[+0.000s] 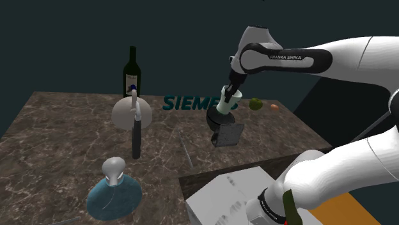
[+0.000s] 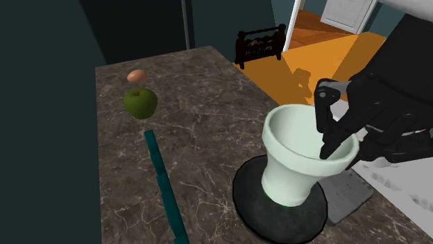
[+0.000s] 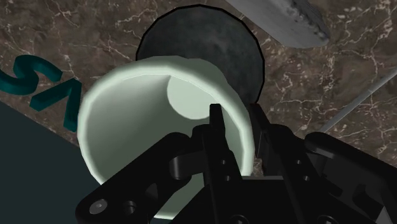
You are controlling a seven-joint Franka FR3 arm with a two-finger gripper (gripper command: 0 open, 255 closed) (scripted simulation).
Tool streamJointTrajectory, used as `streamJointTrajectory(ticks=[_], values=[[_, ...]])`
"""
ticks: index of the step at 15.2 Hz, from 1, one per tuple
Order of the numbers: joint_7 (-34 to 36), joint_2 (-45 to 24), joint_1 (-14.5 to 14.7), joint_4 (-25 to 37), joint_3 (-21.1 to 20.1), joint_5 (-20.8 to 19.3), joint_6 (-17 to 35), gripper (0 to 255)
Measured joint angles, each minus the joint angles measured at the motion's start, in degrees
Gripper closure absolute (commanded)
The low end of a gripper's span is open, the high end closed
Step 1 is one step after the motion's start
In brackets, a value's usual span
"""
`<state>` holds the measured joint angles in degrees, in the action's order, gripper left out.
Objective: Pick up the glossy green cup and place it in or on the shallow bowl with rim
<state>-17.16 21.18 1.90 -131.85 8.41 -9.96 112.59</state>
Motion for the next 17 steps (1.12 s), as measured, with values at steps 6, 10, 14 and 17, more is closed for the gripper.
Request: streamJointTrajectory(ticks=[6, 10, 14, 17], values=[[0.3, -1.2, -0.1, -2.5, 0.3, -0.2, 3.7, 255], [0.3, -1.2, -0.1, -2.7, 0.3, -0.2, 3.8, 255], [0.3, -1.2, -0.1, -2.6, 0.3, -0.2, 3.9, 0], [0.3, -1.2, -0.1, -2.6, 0.3, -0.2, 3.9, 0]])
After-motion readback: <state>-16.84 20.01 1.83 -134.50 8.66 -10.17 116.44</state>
